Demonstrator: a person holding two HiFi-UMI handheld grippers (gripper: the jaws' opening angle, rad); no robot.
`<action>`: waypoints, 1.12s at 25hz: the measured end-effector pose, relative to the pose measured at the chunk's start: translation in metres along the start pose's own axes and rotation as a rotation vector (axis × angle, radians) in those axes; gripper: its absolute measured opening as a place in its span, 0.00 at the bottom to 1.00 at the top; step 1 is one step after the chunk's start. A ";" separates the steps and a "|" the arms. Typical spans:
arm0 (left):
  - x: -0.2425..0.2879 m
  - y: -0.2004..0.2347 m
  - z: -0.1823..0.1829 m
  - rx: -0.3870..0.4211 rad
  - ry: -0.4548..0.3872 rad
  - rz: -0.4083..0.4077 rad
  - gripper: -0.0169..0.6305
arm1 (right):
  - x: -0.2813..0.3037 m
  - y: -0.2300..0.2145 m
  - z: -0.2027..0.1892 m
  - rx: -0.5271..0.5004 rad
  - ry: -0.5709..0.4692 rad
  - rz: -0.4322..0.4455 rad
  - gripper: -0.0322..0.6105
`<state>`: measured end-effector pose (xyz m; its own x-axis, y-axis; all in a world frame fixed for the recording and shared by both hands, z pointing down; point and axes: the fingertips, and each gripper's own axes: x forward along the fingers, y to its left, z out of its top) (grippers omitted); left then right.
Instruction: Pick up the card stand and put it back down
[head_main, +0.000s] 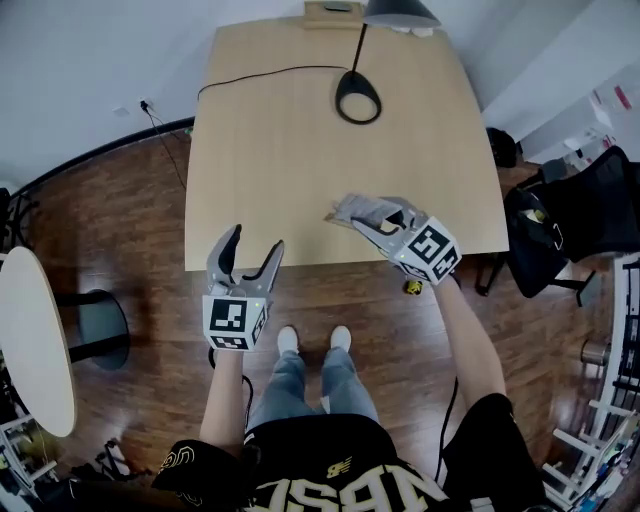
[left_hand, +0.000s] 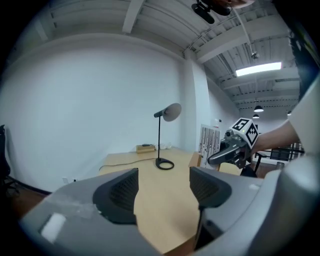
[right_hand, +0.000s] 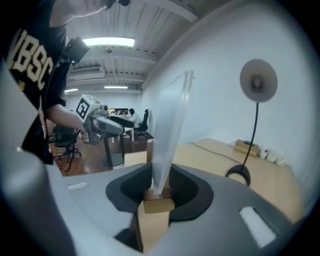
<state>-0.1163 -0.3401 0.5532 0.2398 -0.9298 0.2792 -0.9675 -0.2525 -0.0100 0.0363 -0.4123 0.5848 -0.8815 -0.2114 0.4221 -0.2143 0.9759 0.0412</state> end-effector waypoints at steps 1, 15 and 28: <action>-0.003 0.001 0.017 0.019 -0.027 0.011 0.55 | -0.010 -0.003 0.021 0.004 -0.017 -0.049 0.22; -0.105 -0.001 0.153 0.067 -0.273 0.203 0.58 | -0.133 0.059 0.131 0.347 -0.208 -0.598 0.23; -0.137 0.009 0.159 0.041 -0.305 0.289 0.53 | -0.144 0.083 0.145 0.324 -0.193 -0.726 0.23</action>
<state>-0.1454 -0.2578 0.3624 -0.0226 -0.9990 -0.0376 -0.9960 0.0258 -0.0860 0.0840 -0.3087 0.3962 -0.5270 -0.8192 0.2261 -0.8446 0.5344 -0.0322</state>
